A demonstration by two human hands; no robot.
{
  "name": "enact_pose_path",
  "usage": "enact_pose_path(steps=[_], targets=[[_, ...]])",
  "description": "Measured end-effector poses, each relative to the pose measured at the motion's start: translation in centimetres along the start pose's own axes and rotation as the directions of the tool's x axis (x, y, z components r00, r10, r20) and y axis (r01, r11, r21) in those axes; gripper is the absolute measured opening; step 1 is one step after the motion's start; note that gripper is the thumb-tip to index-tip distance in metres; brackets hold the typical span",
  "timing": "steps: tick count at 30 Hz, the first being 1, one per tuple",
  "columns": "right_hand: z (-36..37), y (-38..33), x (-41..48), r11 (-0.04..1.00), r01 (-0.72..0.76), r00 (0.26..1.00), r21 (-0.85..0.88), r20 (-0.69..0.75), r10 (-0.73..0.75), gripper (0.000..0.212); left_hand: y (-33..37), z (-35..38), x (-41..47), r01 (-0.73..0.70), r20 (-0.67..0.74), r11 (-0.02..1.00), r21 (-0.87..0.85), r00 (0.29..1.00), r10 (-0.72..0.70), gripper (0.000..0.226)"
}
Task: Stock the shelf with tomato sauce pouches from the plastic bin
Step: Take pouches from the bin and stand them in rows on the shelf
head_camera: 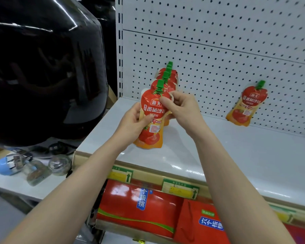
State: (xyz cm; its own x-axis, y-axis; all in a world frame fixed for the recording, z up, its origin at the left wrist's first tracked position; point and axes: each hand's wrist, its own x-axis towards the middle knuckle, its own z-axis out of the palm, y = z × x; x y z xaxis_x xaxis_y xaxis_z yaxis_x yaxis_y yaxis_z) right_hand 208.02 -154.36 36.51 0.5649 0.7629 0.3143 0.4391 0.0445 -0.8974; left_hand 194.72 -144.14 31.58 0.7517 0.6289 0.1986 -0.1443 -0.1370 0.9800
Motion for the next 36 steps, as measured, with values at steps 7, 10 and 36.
enact_pose_path(steps=[7,10,36], targets=[[-0.9,0.7,0.9,1.0,0.005,0.993,-0.015,-0.118,-0.007,0.025,-2.8,-0.6,-0.2,0.064,-0.043,0.969,0.238,0.998,-0.055,0.04],[-0.7,1.1,1.5,0.998,0.024,0.992,-0.055,-0.12,-0.031,0.031,-4.1,-0.2,-0.2,0.078,-0.106,0.908,0.412,0.994,-0.037,0.035],[-2.5,2.1,-0.7,0.899,0.065,0.983,-0.434,-0.127,-0.132,0.014,-3.4,0.3,-0.3,0.079,-0.197,0.852,0.518,0.98,0.029,0.039]])
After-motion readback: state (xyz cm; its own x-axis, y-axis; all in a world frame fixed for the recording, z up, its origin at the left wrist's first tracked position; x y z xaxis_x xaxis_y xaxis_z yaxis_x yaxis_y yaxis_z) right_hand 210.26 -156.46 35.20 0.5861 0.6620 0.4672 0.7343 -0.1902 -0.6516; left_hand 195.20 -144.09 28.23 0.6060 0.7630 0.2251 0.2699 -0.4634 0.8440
